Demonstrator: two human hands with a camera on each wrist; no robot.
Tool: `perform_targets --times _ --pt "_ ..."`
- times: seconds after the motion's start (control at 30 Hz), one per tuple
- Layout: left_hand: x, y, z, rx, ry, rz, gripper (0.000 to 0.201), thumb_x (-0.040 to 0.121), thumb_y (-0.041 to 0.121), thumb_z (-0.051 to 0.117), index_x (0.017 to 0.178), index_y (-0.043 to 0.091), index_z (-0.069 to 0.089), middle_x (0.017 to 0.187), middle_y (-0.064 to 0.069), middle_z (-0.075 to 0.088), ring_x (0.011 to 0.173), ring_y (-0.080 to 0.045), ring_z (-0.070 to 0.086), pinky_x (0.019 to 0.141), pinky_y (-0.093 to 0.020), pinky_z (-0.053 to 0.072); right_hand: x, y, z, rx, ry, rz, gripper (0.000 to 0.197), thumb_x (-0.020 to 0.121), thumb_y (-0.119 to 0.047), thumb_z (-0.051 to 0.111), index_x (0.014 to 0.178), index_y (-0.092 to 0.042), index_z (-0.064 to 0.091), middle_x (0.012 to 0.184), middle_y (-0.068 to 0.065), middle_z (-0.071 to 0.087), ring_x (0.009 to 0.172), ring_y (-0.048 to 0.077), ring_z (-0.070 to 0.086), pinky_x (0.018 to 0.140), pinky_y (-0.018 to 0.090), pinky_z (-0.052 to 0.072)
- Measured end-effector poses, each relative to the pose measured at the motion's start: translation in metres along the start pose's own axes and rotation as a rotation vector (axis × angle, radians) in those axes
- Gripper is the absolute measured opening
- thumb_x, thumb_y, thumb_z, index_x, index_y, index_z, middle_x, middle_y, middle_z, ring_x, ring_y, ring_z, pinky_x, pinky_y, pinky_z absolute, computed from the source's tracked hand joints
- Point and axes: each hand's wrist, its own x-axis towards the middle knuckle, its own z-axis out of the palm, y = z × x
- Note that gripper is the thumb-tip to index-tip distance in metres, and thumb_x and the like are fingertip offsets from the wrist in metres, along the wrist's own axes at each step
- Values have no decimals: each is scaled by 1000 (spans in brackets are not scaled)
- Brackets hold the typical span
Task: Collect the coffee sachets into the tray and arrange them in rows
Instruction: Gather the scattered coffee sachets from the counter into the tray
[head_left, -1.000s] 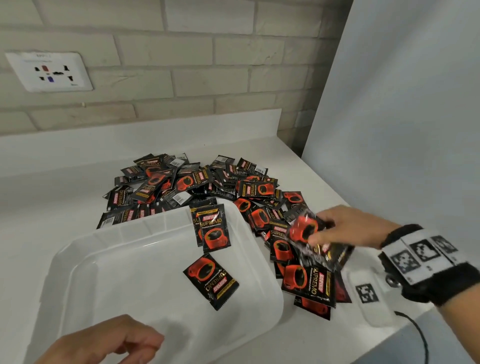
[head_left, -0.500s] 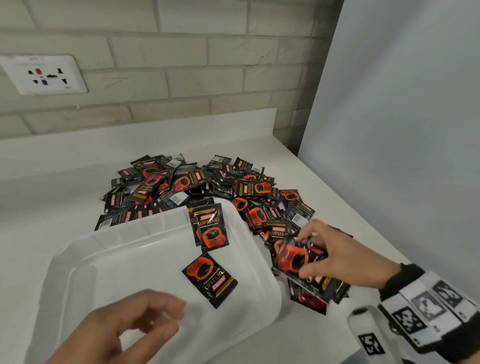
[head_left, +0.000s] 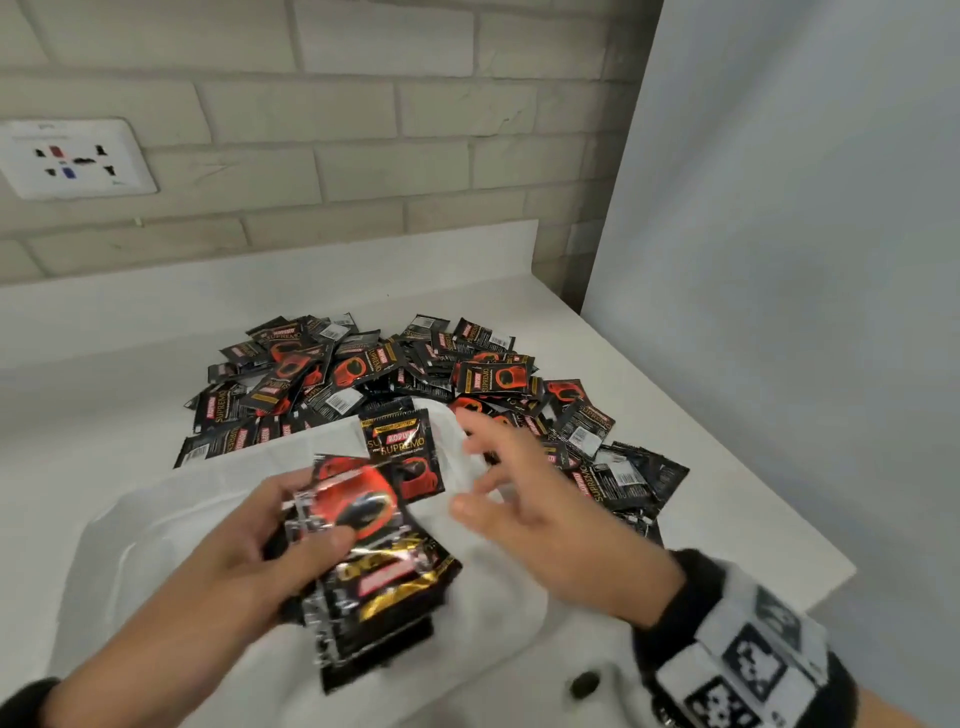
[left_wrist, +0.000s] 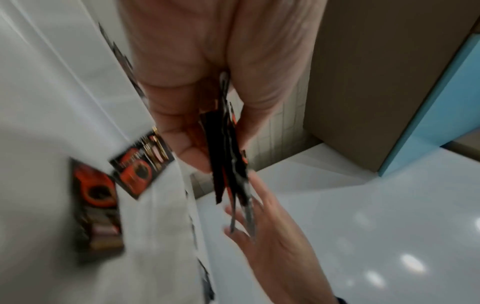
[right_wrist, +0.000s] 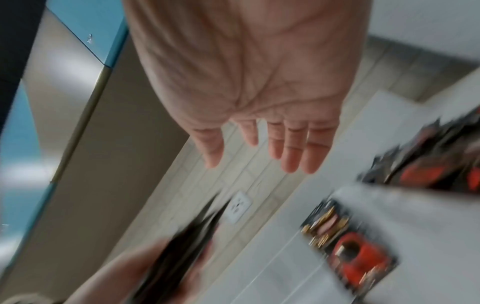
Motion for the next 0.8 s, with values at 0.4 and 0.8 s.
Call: perform_targets --times 0.4,0.8 --pt "-14 -44 -95 451 -54 -389 68 44 -2 89 103 1 56 68 -21 70 58 -29 69 49 -21 50 15 113 -92 -716 -235 397 60 84 -35 64 137 -24 38 138 0 40 123 15 37 100 26 30" --pt "-16 -59 -120 1030 151 87 71 46 61 57 110 77 31 95 22 61 82 -37 63 72 -62 50 26 99 -87 -489 -185 406 17 92 -30 53 103 -18 56 98 -3 55 93 14 51 70 17 39"
